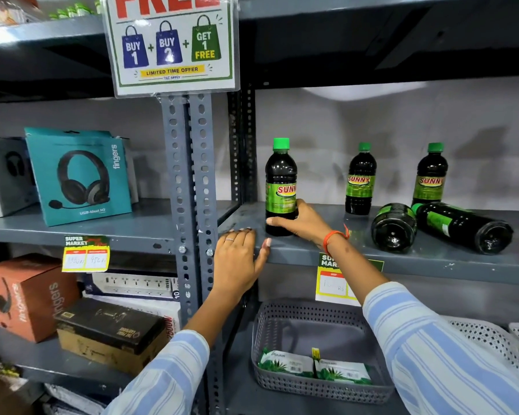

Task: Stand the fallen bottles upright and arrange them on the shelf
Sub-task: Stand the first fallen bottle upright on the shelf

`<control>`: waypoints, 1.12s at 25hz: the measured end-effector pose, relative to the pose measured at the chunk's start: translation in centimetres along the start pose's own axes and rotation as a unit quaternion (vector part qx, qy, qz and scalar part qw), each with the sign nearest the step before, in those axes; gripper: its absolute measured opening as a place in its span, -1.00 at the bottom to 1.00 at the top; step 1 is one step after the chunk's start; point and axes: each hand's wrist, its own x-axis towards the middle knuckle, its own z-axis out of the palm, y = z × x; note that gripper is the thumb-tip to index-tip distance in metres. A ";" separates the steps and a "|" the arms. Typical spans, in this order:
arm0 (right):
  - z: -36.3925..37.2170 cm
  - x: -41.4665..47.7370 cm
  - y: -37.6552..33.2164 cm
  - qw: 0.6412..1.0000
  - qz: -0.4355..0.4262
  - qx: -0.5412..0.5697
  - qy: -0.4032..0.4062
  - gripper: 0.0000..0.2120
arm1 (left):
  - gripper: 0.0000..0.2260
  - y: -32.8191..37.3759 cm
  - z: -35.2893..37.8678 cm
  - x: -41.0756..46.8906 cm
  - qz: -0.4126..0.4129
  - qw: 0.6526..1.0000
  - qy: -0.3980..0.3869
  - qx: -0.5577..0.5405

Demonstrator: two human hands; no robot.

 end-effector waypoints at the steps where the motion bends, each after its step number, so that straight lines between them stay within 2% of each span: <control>1: -0.2 -0.1 0.0 1.000 0.003 0.020 -0.008 -0.61 | -0.56 0.0 0.1 0.0 -0.002 1.000 0.001 0.002; 3: -0.5 0.0 0.3 0.999 0.004 0.047 -0.018 -0.61 | -0.55 0.0 0.2 0.1 -0.005 1.000 -0.002 -0.002; 8: 0.0 0.2 0.3 1.000 -0.007 0.017 -0.010 -0.27 | -0.55 0.0 0.1 0.0 -0.007 1.000 -0.008 -0.002; 11: -0.2 0.3 0.6 0.998 -0.003 0.053 -0.024 -0.34 | -0.55 0.0 0.1 -0.1 -0.009 1.000 -0.011 0.004; 17: -0.1 0.2 0.5 0.999 -0.008 0.047 -0.017 -0.24 | -0.55 0.1 0.0 0.0 -0.013 1.000 -0.015 0.000; 22: -0.3 0.4 0.7 0.999 -0.002 0.050 -0.010 -0.25 | -0.54 0.2 -0.2 0.0 -0.018 1.000 -0.017 0.000; 28: -0.3 -0.4 0.2 0.998 -0.018 0.057 -0.033 -0.59 | -0.45 0.4 -0.4 -0.1 -0.021 0.999 -0.036 0.013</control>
